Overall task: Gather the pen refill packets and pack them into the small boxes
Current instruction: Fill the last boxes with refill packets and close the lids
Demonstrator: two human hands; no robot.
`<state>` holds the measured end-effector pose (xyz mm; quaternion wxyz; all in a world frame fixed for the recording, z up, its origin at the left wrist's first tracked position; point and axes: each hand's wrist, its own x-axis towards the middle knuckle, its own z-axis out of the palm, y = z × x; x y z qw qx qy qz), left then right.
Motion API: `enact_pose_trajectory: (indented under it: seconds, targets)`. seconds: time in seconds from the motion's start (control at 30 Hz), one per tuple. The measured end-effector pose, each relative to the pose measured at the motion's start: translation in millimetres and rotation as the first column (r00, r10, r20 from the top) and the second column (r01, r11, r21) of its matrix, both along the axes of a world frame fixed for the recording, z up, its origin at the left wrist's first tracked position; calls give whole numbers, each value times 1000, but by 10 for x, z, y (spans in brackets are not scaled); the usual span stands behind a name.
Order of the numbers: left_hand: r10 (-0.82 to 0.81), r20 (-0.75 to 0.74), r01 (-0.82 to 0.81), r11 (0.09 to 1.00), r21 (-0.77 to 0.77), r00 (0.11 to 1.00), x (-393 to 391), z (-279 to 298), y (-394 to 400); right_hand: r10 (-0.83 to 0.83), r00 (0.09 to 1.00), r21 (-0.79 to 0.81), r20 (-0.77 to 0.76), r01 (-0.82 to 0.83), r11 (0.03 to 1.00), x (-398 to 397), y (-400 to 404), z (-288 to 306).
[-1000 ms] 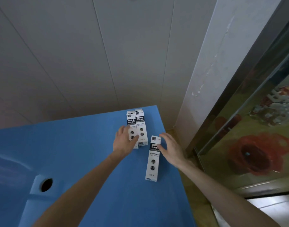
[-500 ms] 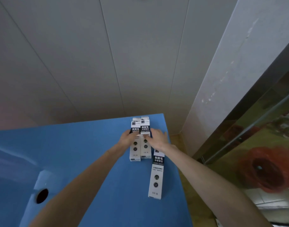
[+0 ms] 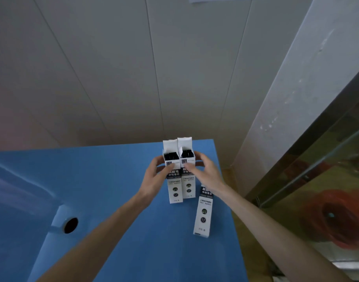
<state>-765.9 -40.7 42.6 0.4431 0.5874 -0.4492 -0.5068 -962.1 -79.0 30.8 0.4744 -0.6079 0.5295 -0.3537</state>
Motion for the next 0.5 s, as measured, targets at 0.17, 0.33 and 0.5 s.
enact_pose_trajectory:
  seconds: [0.17,0.33,0.5]
  targets:
    - [-56,79,62,996,-70,995,59,13,369,14,1000,-31,28,-13,999,-59,427,5]
    - [-114,177,139,981,-134,978,39,71,506,-8,999,-77,54,12,997,-128,634,96]
    - [-114,199,148,975,-167,973,13,171,552,-76,990,-52,120,83,995,-234,682,217]
